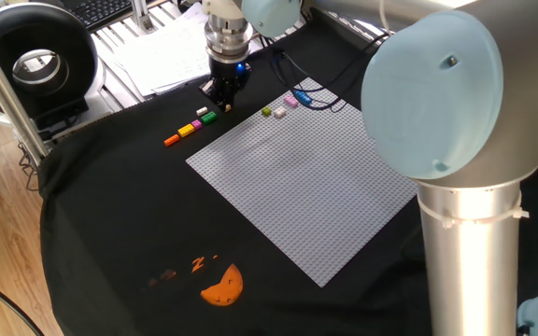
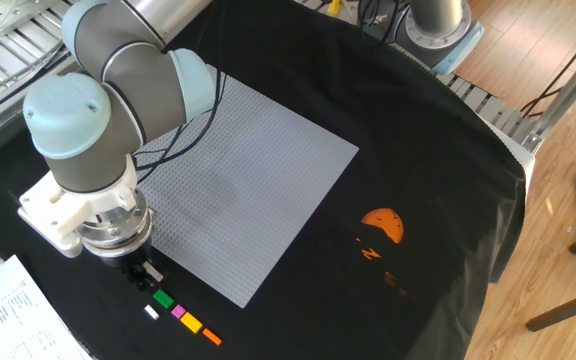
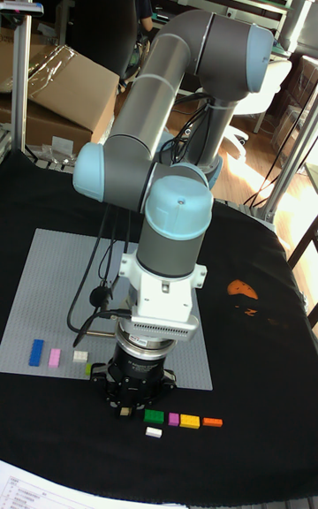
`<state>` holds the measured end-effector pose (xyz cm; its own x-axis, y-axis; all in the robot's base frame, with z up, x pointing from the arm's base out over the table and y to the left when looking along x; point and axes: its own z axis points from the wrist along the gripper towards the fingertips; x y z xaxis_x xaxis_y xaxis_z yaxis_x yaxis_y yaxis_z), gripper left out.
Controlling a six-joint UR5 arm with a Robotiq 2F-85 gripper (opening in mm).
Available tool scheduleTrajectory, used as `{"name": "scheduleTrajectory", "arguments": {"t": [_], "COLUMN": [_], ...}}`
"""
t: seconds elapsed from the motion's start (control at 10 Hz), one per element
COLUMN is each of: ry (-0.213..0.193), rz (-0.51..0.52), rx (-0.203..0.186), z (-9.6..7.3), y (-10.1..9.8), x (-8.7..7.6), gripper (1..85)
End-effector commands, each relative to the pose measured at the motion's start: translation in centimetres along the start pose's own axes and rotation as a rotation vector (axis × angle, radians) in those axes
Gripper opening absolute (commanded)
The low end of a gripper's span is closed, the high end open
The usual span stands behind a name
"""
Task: Build with small Lego blocks
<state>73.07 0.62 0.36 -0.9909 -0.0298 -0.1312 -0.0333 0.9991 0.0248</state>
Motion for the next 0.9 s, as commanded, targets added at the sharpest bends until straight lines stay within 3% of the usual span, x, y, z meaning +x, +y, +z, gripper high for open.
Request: {"name": "scheduleTrajectory", "arguments": {"t": [0.0,0.1,0.3,0.6,0.8], "ry": [-0.002,-0.002,0.003,0.005,0.006], "rz": [0.010,0.008,-0.002,-0.016,-0.016], "rx": [-0.012,-0.007,0.020,0.052,0.052], "z": [-0.1,-0.1,-0.2,-0.3,-0.2], "y": [0.1,0.0,-0.8,-1.6,-1.9], "x": [-0.1,-0.1,0.0,0.0,0.1], "gripper": [23.3,21.7,8.0,8.0,8.0]}}
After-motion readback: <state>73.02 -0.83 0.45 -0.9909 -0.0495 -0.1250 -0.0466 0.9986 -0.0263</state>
